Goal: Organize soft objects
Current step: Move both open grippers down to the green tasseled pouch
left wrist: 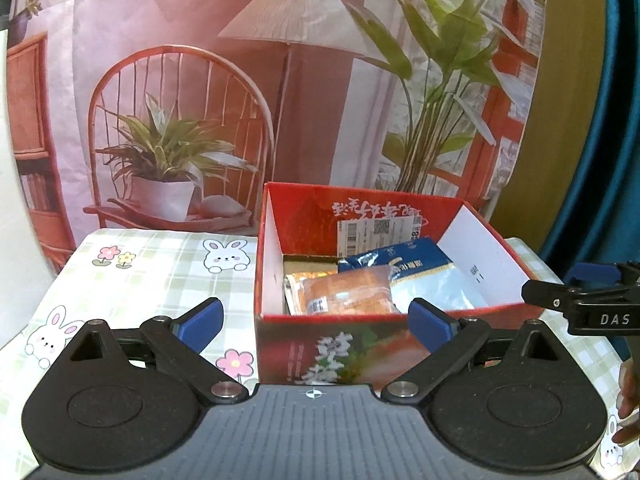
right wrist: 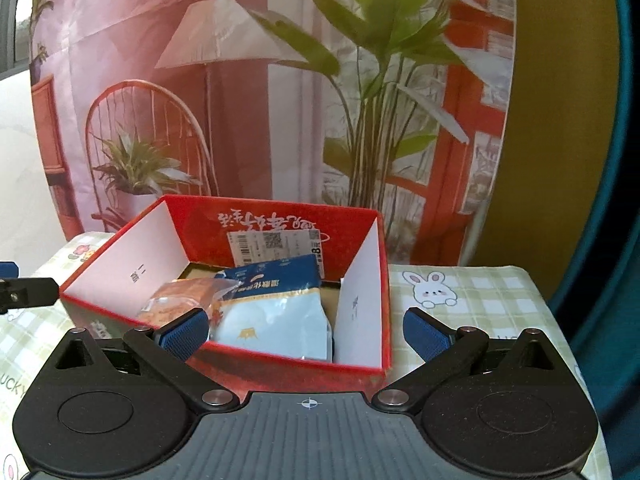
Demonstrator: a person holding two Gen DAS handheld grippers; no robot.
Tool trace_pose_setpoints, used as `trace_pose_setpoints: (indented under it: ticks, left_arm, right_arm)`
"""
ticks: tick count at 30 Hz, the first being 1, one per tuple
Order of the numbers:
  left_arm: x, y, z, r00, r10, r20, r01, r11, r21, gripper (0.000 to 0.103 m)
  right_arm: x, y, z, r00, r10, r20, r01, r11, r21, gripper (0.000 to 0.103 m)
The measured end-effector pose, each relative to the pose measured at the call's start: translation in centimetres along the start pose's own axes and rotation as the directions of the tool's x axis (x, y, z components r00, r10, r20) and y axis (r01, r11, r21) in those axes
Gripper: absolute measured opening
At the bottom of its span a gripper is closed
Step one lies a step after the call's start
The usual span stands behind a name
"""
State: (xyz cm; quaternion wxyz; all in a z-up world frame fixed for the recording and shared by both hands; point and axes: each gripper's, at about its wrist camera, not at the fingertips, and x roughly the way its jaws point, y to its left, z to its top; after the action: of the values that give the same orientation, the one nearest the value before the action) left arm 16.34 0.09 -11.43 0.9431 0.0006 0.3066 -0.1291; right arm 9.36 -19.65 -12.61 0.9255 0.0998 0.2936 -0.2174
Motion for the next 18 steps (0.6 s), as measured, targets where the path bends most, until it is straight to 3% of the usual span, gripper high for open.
trace_pose_setpoints:
  ticks: [10,18]
  left_arm:
    - [-2.3,-0.9,-2.1,0.999,0.017,0.033,-0.017,1.000,0.021,0.100]
    - [-3.2,-1.0,-4.6,1.000,0.017,0.023,-0.018,1.000,0.011,0.100]
  right_arm:
    - [-3.1,0.2,-2.1,0.996,0.094,0.015,-0.093,0.996,-0.017,0.102]
    - [-4.3,0.6,-4.6,0.995,0.103,0.015,-0.103,0.995,-0.001,0.102]
